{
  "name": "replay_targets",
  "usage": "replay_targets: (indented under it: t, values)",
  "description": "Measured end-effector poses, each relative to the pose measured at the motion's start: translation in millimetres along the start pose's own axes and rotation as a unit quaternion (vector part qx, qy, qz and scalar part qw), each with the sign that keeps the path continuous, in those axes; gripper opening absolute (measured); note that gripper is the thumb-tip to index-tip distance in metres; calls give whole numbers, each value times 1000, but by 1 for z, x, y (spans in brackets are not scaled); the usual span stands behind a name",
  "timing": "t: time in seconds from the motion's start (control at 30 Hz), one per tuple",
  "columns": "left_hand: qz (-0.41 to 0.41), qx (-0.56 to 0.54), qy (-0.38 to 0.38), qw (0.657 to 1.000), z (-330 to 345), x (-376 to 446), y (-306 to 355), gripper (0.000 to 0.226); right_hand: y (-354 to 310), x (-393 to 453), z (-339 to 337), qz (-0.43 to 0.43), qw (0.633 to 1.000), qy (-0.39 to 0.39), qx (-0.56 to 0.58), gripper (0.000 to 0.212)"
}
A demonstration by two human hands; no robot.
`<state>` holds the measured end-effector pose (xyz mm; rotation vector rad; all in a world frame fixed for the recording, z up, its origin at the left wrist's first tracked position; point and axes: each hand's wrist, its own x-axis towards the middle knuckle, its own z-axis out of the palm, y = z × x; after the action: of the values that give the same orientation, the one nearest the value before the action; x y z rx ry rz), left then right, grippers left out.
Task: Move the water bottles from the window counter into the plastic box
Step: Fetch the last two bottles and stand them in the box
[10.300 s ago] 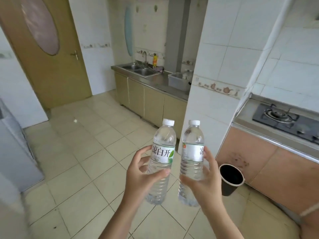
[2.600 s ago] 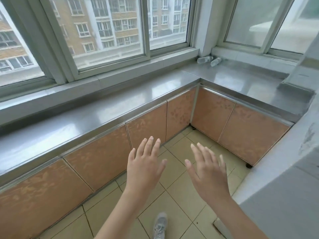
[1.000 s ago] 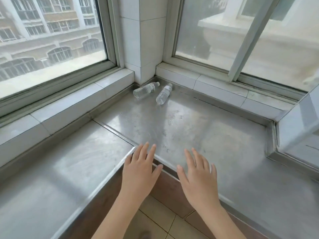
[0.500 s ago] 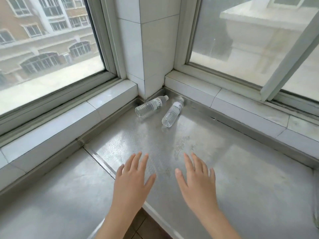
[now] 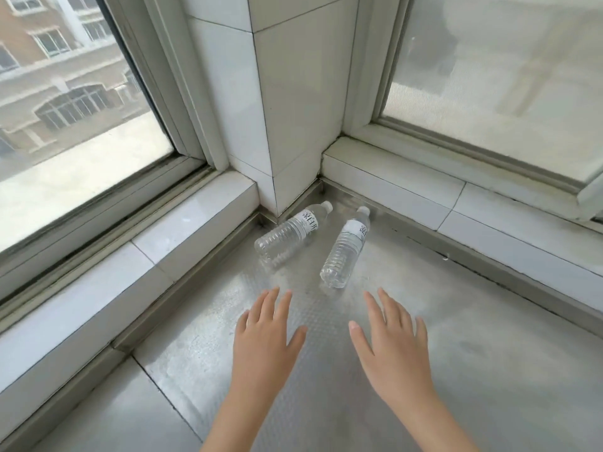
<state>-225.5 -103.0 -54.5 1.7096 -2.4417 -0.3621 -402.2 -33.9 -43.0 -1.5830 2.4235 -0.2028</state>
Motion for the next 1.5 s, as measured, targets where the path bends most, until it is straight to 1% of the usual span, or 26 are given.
replay_targets:
  t: [0.1,0.2,0.3,0.47,0.53,0.6,0.67,0.77,0.87,0.93,1.0,1.07,1.2,1.3,1.4,1.5]
  values:
    - [30,-16,-7,999,7,56,-1,64,-7,39,9,16,1000,-6,-8,67]
    - [41,-41,-3,998,19,99,-6,65,-14,75,18,32,999,-2,-4,68]
    - [42,-29,-7,999,36,137,-16,67,-14,113,29,67,997,-30,25,60]
    - [2,4,-16,1000,55,203,-27,72,-10,165,53,138,987,-26,84,65]
    - [-8,27,-21,999,60,219,-30,72,-11,180,60,159,979,-32,121,66]
    - [-8,42,-21,999,62,229,-32,72,-15,190,64,189,968,-41,161,73]
    - [-12,42,-19,999,62,232,-30,72,-19,196,68,206,959,-32,192,82]
    - [-15,49,-15,999,64,229,-27,74,-31,200,74,205,954,-11,219,92]
    - [-8,66,-18,998,66,225,-25,81,-44,202,77,213,943,12,257,94]
    - [8,51,6,999,65,224,-27,81,-48,204,76,229,930,21,287,95]
    - [-16,33,-16,999,65,223,-27,78,-47,204,73,236,921,23,310,96]
    - [-52,12,-52,997,63,221,-26,78,-45,199,70,225,925,20,307,96]
    - [-94,-36,-71,992,58,215,-25,80,-43,184,70,198,936,15,291,96]
    - [-111,-85,-58,988,55,205,-27,76,-42,172,68,196,936,15,291,93]
    - [-118,-109,-57,985,52,188,-28,74,-42,159,62,189,940,22,283,89]
    - [-132,-146,-45,979,43,164,-29,68,-42,143,53,179,945,29,271,85]
